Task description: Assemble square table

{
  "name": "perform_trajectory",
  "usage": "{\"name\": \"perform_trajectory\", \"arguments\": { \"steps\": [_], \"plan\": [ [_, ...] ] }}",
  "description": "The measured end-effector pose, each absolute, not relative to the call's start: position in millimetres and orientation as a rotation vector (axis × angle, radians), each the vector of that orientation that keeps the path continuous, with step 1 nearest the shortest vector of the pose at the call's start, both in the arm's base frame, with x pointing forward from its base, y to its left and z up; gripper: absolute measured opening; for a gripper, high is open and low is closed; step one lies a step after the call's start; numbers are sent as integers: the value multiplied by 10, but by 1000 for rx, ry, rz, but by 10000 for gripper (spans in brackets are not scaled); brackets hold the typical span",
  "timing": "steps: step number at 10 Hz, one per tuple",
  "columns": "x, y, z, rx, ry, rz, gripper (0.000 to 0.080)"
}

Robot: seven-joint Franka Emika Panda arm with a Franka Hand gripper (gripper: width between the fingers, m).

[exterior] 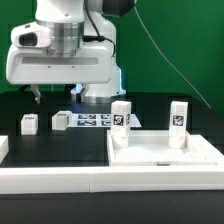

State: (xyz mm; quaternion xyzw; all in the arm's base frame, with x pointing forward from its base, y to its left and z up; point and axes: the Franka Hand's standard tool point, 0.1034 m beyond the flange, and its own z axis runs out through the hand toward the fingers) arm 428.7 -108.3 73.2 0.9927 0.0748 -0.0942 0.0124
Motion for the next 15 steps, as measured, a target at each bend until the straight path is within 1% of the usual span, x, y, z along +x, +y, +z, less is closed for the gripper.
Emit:
{"name": "perform_trajectory", "arguments": {
  "steps": [3, 5, 7, 11, 13, 14, 15],
  "plan": [
    [4272, -1077, 718, 3096, 202, -294, 648],
    [3965, -1112, 611, 3124, -47, -348, 648],
    [3852, -1137, 581, 3143, -131, -411, 648],
    [3820, -1114, 555, 3157, -173, -434, 648],
    [3807, -1250, 518, 3180, -247, -536, 648],
    [3834, -1253, 507, 3177, -242, -530, 648],
    [3781, -1227, 510, 3173, -240, -611, 648]
  ]
}}
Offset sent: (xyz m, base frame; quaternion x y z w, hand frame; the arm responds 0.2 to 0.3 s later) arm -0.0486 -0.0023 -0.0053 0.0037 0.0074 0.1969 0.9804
